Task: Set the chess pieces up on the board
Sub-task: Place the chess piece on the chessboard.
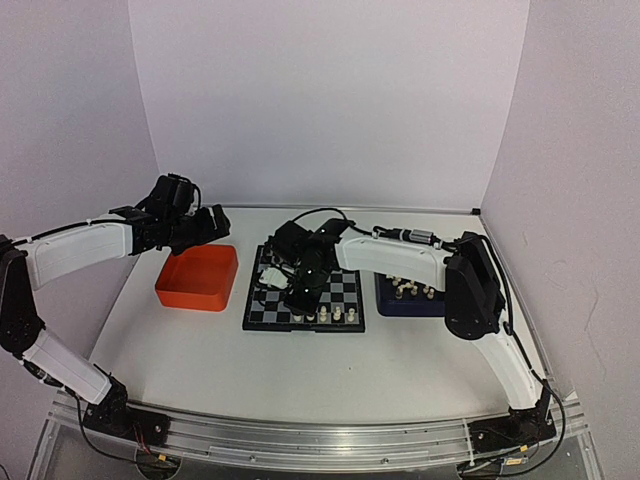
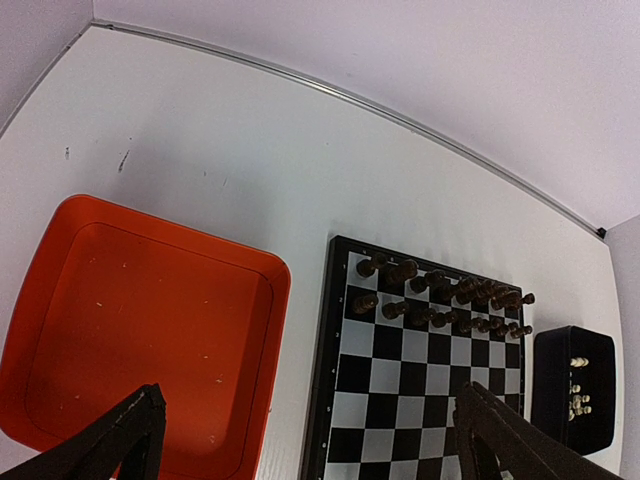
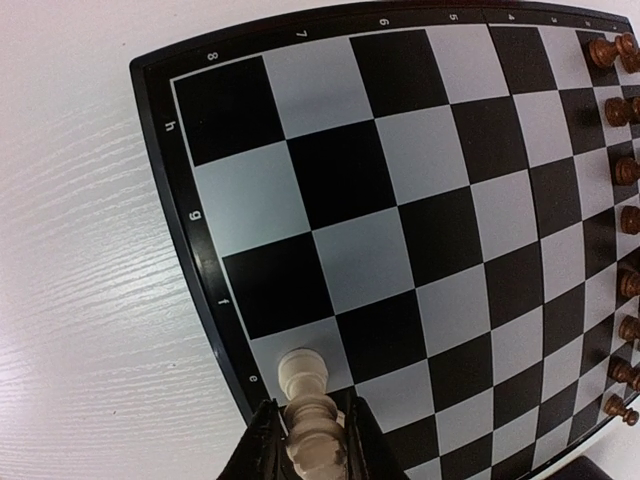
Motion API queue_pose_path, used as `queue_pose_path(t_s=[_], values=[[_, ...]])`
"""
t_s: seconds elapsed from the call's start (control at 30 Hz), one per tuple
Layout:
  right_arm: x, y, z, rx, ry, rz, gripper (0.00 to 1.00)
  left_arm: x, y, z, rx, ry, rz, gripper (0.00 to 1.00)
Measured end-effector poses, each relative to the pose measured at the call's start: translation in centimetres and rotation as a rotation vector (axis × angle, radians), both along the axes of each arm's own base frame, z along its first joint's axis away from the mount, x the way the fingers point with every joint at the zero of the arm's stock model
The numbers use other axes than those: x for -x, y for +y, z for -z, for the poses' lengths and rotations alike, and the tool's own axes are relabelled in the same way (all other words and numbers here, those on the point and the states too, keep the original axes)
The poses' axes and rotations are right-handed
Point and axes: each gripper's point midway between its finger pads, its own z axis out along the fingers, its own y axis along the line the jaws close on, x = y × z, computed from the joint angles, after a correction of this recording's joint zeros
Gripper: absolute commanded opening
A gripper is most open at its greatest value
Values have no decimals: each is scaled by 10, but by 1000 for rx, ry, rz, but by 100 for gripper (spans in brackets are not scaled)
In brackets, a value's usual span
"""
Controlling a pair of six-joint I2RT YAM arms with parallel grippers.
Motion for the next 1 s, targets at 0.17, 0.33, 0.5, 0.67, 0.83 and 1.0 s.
queue_pose_path(t_s=[0.17,0.33,0.5,0.67,0.83,1.0], values=[[0,0,0,0,0,2,31,0,0,0,1,0,1,100],[0,0,0,-2,3,3,38,0,-1,0,5,2,6,100],[3,2,0,-12,17,5,59,0,-1,0,5,2,6,100],[5,4,0,-23,32,5,82,0,-1,0,5,1,6,100],[7,5,0,-30,43,7,87,0,-1,0,6,1,6,100],[6,7,-5,-46,41,12,89,0,-1,-2,9,-5,6,100]])
